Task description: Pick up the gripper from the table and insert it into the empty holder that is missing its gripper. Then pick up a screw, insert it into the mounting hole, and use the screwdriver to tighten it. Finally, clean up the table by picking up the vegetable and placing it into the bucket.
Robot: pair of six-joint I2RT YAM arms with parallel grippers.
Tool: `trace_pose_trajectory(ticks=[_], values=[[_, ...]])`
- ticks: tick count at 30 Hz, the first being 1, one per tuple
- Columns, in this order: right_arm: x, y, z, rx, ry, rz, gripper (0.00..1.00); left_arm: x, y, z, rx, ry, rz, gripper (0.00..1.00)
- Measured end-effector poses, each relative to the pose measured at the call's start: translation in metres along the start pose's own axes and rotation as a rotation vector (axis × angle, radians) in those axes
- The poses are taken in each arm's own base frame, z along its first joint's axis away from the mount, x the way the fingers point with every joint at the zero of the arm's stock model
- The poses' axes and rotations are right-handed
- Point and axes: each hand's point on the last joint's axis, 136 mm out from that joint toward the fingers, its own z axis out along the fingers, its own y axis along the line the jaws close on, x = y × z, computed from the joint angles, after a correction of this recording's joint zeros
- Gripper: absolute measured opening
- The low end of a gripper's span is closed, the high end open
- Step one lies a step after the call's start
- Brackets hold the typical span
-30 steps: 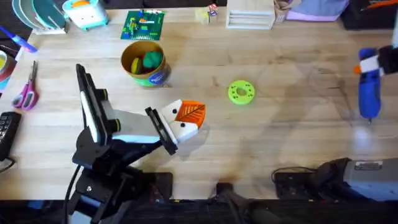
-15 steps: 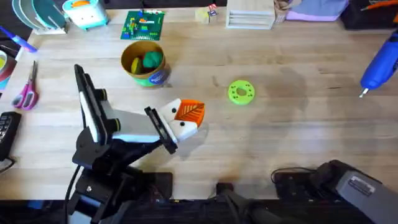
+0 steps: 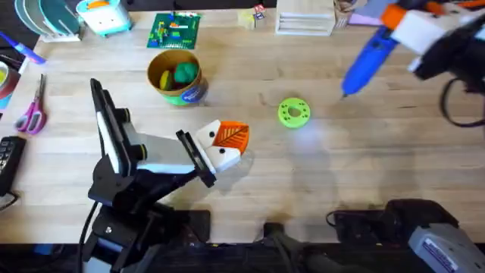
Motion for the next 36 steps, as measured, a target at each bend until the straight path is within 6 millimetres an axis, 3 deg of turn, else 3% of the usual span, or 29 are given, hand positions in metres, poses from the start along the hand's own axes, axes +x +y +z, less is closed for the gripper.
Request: trace_pose_trajectory(ticks=[5, 10, 13, 20, 24, 29, 36], values=[[-0.007, 0.078, 0.017, -0.27, -0.068, -0.028, 0.026, 0.0, 0.0, 0.0, 0.0, 0.0, 0.0, 0.008], [-0.04, 0.151, 0.021, -0.509, -0.24, -0.083, 0.026, 0.0, 0.0, 0.0, -0.001, 0.0, 0.0, 0.008], [-0.053, 0.181, 0.021, -0.605, -0.331, -0.103, 0.026, 0.0, 0.0, 0.0, -0.001, 0.0, 0.0, 0.008], [-0.035, 0.24, 0.034, -0.812, -0.244, -0.097, 0.026, 0.0, 0.0, 0.0, -0.002, 0.0, 0.0, 0.008], [-0.053, 0.267, 0.027, -0.914, -0.269, -0.108, 0.026, 0.0, 0.0, 0.0, -0.002, 0.0, 0.0, 0.008], [-0.076, 0.292, 0.004, -1.026, -0.307, -0.11, 0.026, 0.0, 0.0, 0.0, -0.002, 0.0, 0.0, 0.008], [-0.052, 0.318, -0.005, -1.122, -0.204, -0.09, 0.026, 0.0, 0.0, 0.0, -0.002, 0.0, 0.0, 0.008]])
